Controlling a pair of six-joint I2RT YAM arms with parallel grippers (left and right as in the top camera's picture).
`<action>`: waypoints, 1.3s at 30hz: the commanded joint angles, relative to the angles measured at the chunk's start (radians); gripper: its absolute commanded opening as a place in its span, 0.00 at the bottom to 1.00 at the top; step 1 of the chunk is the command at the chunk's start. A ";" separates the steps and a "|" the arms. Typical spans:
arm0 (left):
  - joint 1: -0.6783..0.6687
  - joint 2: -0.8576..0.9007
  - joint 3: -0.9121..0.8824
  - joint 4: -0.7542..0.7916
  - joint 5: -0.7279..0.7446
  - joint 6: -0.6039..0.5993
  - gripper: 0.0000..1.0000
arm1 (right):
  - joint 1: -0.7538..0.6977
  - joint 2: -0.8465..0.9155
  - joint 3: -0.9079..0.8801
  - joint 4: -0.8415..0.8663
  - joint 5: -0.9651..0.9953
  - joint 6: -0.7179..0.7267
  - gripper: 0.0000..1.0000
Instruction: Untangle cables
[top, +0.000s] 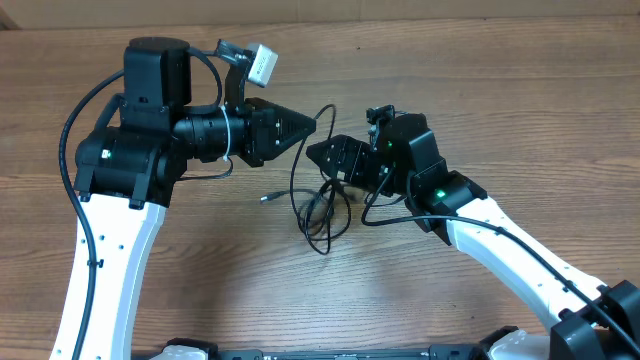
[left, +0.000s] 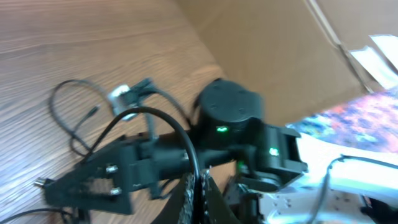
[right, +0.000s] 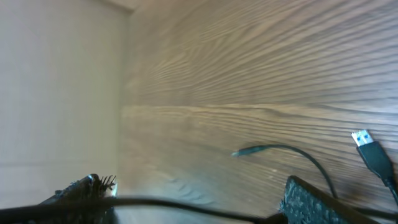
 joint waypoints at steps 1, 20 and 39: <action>0.000 -0.021 0.013 0.094 0.162 -0.029 0.04 | 0.021 0.009 0.023 -0.116 0.254 0.030 0.89; 0.317 -0.069 0.014 0.141 -0.084 -0.307 0.05 | -0.377 0.080 0.022 -0.557 0.490 -0.020 0.96; 0.142 0.161 -0.079 -0.121 -0.796 -0.026 0.93 | -0.365 0.080 -0.070 -0.591 0.396 -0.114 1.00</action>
